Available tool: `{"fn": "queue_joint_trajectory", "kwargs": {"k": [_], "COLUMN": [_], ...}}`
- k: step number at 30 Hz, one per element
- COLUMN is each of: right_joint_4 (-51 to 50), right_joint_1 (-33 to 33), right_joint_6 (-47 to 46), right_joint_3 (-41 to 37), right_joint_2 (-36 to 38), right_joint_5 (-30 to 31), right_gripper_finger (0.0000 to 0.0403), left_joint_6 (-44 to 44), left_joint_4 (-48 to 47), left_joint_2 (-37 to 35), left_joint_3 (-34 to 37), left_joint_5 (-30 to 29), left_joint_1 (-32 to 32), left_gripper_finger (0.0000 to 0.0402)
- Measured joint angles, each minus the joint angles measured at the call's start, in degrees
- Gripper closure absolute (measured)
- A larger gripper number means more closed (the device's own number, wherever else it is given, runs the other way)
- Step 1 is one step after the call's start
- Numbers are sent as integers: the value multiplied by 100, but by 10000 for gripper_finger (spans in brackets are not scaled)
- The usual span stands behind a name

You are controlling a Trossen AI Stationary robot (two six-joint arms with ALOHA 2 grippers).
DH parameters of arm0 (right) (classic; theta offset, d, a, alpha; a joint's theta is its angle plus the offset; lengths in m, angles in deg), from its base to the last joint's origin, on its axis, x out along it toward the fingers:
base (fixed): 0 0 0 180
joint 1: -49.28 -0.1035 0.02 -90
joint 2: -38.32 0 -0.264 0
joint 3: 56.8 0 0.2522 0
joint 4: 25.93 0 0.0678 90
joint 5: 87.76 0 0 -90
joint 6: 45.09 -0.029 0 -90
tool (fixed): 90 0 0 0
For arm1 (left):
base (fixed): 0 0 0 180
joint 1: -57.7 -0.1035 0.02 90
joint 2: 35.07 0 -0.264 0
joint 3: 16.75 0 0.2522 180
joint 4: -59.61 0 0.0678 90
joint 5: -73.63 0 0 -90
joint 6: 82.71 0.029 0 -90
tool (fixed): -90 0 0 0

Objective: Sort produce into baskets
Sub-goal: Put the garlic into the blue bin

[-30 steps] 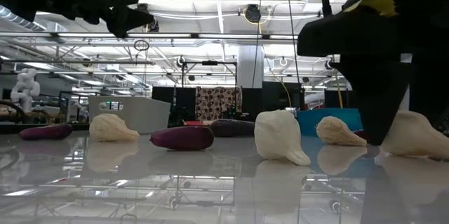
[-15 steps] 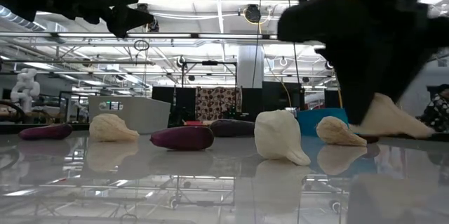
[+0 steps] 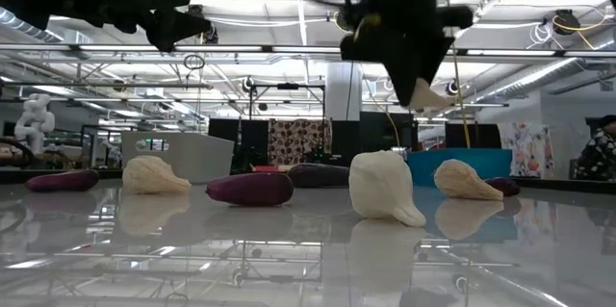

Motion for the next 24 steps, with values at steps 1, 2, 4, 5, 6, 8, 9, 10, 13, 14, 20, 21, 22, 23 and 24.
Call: {"fn": "queue_joint_trajectory", "kwargs": {"k": [1, 2, 4, 5, 6, 8, 9, 10, 13, 14, 20, 21, 22, 23, 24], "right_joint_4": [34, 58, 122, 124, 100, 92, 65, 21, 6, 9, 15, 5, 6, 10, -1], "right_joint_1": [215, 431, 846, 1054, 1255, 1645, 1831, 2005, 2513, 2676, 3442, 3541, 3624, 3693, 3756], "right_joint_6": [239, 481, 986, 1217, 1404, 1714, 1859, 1985, 2321, 2428, 2823, 2855, 2874, 2890, 2910], "right_joint_3": [-18, -40, -59, -73, -82, -83, -83, -85, -85, -85, -179, -219, -263, -318, -364], "right_joint_2": [0, 0, -2, -2, -2, -2, -2, -2, -2, -4, -7, -7, -7, -7, -7], "right_joint_5": [-16, -15, -15, -14, -6, 37, 73, 125, 180, 139, 125, 123, 122, 125, 120], "right_gripper_finger": [253, 253, 253, 253, 253, 253, 253, 253, 253, 253, 252, 252, 252, 252, 251], "left_joint_6": [0, 0, 0, 0, 0, -2, -2, -2, 2, 4, 7, 7, 9, 9, 11], "left_joint_4": [-3, -4, -18, -22, -22, -24, -24, -26, -48, -51, -108, -118, -119, -118, -118], "left_joint_2": [0, 0, 1, -1, 1, 0, 0, 1, -1, -1, 0, 0, 1, 0, 1], "left_joint_3": [0, 0, 0, 0, 0, 0, 0, 0, 0, 0, 0, 0, 0, 0, 0], "left_joint_5": [2, 0, 2, 2, 2, 1, 1, 2, 2, 2, 1, 1, 2, 2, 2], "left_joint_1": [0, 0, 0, 0, 0, 0, 0, 0, 0, 0, 0, 0, 0, 0, 0], "left_gripper_finger": [97, 97, 97, 97, 97, 97, 97, 97, 97, 97, 97, 98, 97, 97, 97]}}
